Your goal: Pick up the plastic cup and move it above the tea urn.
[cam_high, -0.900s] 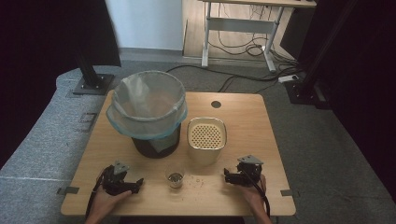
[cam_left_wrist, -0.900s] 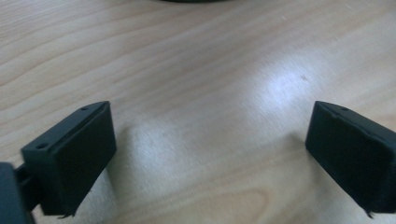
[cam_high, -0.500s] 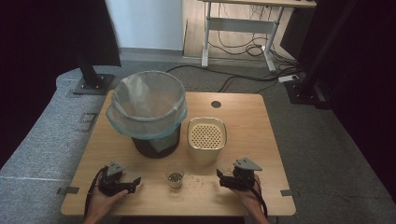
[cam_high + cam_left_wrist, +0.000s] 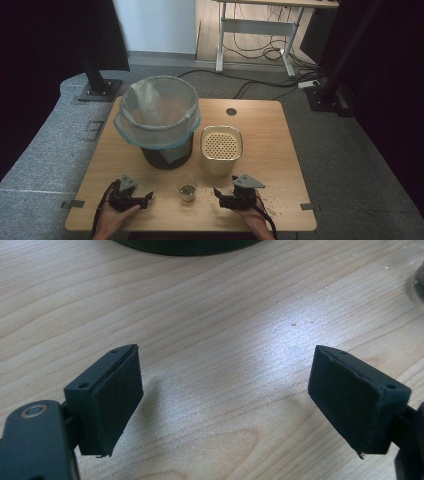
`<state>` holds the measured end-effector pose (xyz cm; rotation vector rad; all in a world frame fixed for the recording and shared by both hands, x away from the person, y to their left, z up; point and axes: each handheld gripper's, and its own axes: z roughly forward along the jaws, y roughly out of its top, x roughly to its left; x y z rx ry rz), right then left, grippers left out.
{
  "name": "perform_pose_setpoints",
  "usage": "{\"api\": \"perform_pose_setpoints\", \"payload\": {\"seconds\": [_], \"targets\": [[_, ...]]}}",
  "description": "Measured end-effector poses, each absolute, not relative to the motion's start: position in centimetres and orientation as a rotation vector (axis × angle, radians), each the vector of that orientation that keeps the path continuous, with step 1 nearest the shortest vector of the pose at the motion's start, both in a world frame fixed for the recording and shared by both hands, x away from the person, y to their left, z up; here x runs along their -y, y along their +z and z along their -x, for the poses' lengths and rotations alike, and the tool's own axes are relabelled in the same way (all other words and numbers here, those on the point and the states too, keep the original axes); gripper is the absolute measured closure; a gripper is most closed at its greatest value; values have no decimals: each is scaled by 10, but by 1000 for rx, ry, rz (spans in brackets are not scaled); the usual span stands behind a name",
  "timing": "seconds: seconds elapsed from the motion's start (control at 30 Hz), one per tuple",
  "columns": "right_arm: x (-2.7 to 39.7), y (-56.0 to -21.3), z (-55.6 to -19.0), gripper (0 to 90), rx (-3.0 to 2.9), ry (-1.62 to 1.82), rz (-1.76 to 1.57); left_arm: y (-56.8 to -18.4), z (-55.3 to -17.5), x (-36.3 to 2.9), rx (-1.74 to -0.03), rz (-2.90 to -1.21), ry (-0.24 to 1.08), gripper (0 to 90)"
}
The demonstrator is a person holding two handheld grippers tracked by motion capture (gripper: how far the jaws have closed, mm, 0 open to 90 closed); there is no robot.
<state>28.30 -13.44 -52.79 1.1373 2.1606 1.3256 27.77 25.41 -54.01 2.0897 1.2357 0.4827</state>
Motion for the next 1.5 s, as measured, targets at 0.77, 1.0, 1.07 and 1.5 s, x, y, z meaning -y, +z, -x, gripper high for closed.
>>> {"api": "perform_pose_setpoints", "payload": {"seconds": [0.77, 1.0, 1.07, 1.5], "targets": [[29, -543, -291, 271, -2344, 1441, -820, -543, -277, -254, -1222, -2099, 458, 142], [29, -541, -292, 359, -2324, 1459, -796, -542, -277, -256, -1231, -2091, 469, 142], [40, -530, -290, 366, -2283, 1513, -805, -542, -276, -256, -1229, -2090, 470, 142], [105, -453, -278, 370, -2092, 1670, -829, -545, -276, -253, -1212, -2117, 452, 142]]}}
